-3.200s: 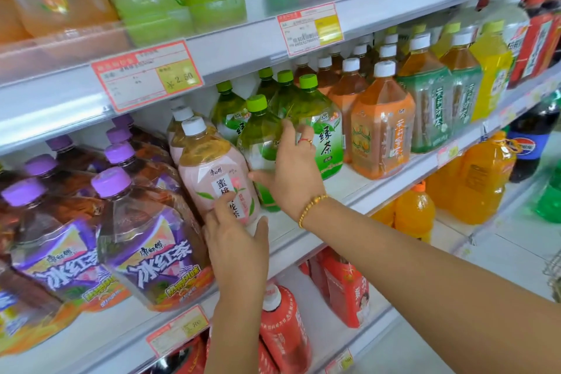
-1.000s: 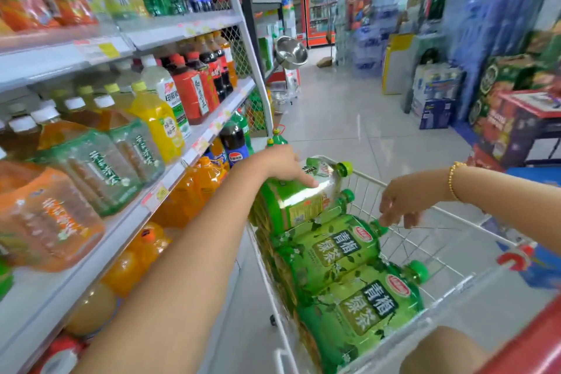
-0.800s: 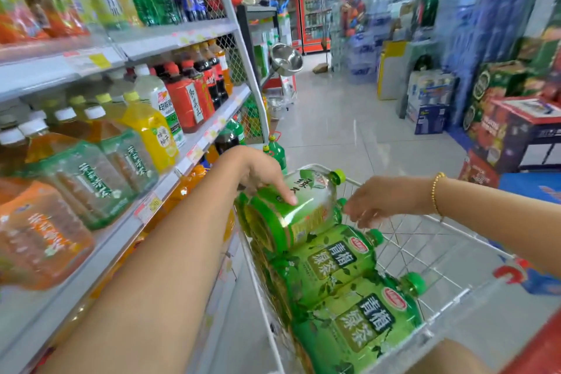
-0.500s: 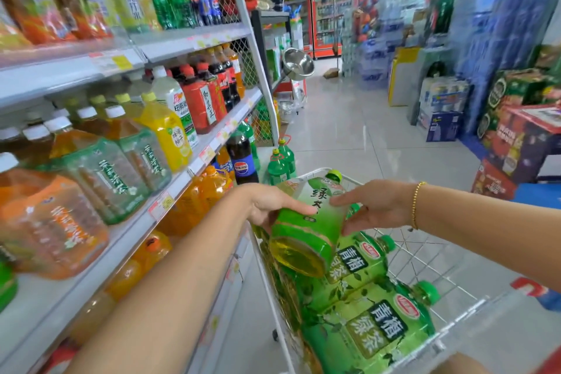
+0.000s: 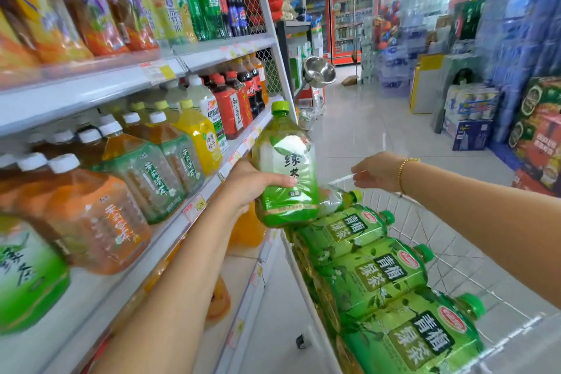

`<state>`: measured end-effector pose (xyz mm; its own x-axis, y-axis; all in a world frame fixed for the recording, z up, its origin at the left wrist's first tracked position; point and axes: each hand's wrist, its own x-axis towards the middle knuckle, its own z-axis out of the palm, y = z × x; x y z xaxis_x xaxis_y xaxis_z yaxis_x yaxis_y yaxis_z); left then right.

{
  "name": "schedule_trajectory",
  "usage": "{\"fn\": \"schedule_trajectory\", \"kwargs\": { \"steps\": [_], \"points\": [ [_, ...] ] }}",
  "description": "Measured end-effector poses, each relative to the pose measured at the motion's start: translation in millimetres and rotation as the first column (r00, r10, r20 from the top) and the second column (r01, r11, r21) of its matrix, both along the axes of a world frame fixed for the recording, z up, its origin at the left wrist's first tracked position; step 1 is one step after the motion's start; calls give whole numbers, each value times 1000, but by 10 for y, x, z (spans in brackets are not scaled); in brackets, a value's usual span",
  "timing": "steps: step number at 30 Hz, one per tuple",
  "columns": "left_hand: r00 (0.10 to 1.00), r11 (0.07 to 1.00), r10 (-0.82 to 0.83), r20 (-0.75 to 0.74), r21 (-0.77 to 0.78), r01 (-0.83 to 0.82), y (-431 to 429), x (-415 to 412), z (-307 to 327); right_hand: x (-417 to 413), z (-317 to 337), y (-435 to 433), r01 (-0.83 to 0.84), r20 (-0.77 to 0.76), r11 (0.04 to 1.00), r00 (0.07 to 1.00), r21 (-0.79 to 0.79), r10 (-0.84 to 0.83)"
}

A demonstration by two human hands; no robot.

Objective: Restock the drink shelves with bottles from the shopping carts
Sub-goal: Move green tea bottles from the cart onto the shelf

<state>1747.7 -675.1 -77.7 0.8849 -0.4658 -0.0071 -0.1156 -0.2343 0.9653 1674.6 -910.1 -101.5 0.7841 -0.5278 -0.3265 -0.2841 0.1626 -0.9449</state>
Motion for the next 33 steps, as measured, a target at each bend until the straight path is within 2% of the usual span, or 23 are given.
{"fn": "schedule_trajectory", "kwargs": {
  "steps": [3,4,5,6,7,8,9,10,11,12,15,18,21,26,29,31,33],
  "points": [
    [996,993,83,26,79,-85,187,70,-77,148,-145,-26,33,-130,976,990,-214,-62],
    [994,989,110,19,96,-112,237,79,-118,116,-194,67,-35,-189,934,981,-355,-36],
    [992,986,125,17,107,-127,276,80,-157,114,-251,114,-108,-248,822,968,-560,-42],
    [991,984,133,7,121,-133,314,87,-191,125,-285,95,-259,-342,694,939,-672,20],
    [992,985,124,-5,123,-122,344,54,-212,134,-312,94,-337,-395,598,918,-727,38],
    [993,986,118,-18,117,-115,373,42,-247,143,-337,73,-353,-419,612,907,-708,38],
    [994,989,108,-33,106,-104,399,24,-279,174,-402,45,-258,-342,765,938,-590,53],
    [993,990,105,-46,98,-100,427,2,-305,253,-415,15,-148,-298,938,953,-314,50],
    [993,990,109,-54,96,-104,453,-2,-343,275,-455,-6,-110,-235,990,968,-89,86],
    [991,989,119,-67,96,-112,476,-5,-379,252,-480,21,-109,-188,993,977,-39,100],
    [985,987,140,-99,92,-131,525,1,-465,310,-586,-12,-138,-190,990,973,-29,130],
    [979,986,156,-131,75,-147,539,10,-499,295,-584,-49,-101,-125,995,987,-4,100],
    [972,984,176,-155,53,-169,530,3,-496,268,-566,-55,-121,-143,993,982,18,122],
    [969,983,180,-169,73,-170,530,11,-487,318,-559,-101,-43,-99,996,994,82,51],
    [973,981,186,-140,73,-177,522,30,-479,311,-409,-104,-51,-65,998,997,22,52],
    [975,981,187,-116,70,-180,518,42,-479,295,-246,-116,-91,23,995,996,-27,92],
    [976,981,189,-110,59,-183,517,54,-481,270,-93,-118,-194,155,979,967,-54,200]
  ]
}}
